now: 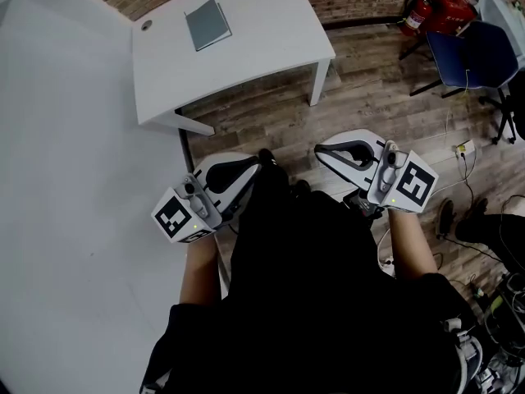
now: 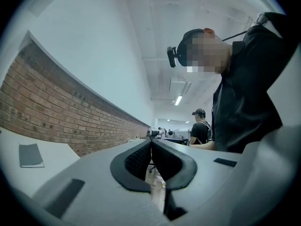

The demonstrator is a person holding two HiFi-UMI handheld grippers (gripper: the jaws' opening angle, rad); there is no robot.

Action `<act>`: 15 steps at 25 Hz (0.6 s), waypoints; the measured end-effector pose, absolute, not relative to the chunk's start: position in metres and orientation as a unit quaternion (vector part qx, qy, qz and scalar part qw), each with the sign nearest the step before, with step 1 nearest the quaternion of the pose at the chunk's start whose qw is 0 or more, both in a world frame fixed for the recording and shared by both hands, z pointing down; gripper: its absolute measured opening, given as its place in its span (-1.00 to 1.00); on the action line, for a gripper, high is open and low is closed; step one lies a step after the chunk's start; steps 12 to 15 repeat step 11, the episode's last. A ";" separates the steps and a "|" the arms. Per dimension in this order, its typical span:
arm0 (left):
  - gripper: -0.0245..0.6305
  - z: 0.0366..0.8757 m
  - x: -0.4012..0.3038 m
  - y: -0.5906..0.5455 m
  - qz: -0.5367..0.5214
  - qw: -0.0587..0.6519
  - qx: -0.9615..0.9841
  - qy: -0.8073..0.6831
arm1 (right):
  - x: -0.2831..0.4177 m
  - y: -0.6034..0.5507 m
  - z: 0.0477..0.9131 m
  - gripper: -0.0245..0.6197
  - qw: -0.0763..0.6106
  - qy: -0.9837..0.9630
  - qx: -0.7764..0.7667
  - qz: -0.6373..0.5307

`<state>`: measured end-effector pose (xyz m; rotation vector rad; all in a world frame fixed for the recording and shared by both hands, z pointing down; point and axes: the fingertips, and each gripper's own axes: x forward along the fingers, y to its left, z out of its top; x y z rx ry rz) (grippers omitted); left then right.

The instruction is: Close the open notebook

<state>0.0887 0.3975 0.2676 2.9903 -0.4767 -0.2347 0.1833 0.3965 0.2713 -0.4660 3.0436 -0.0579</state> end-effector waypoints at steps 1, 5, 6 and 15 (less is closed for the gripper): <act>-0.87 0.268 0.091 0.397 -0.076 0.052 0.984 -0.155 | 0.185 0.396 0.271 -0.90 0.033 0.987 -0.154 -0.015; -0.87 0.272 0.098 0.399 -0.067 0.051 0.986 -0.144 | 0.194 0.394 0.272 -0.90 0.040 0.985 -0.169 -0.012; -0.87 0.272 0.099 0.399 -0.066 0.051 0.986 -0.143 | 0.195 0.394 0.273 -0.90 0.039 0.984 -0.171 -0.013; -0.87 0.272 0.100 0.391 -0.062 0.054 0.986 -0.145 | 0.200 0.388 0.272 -0.90 0.042 0.983 -0.180 -0.014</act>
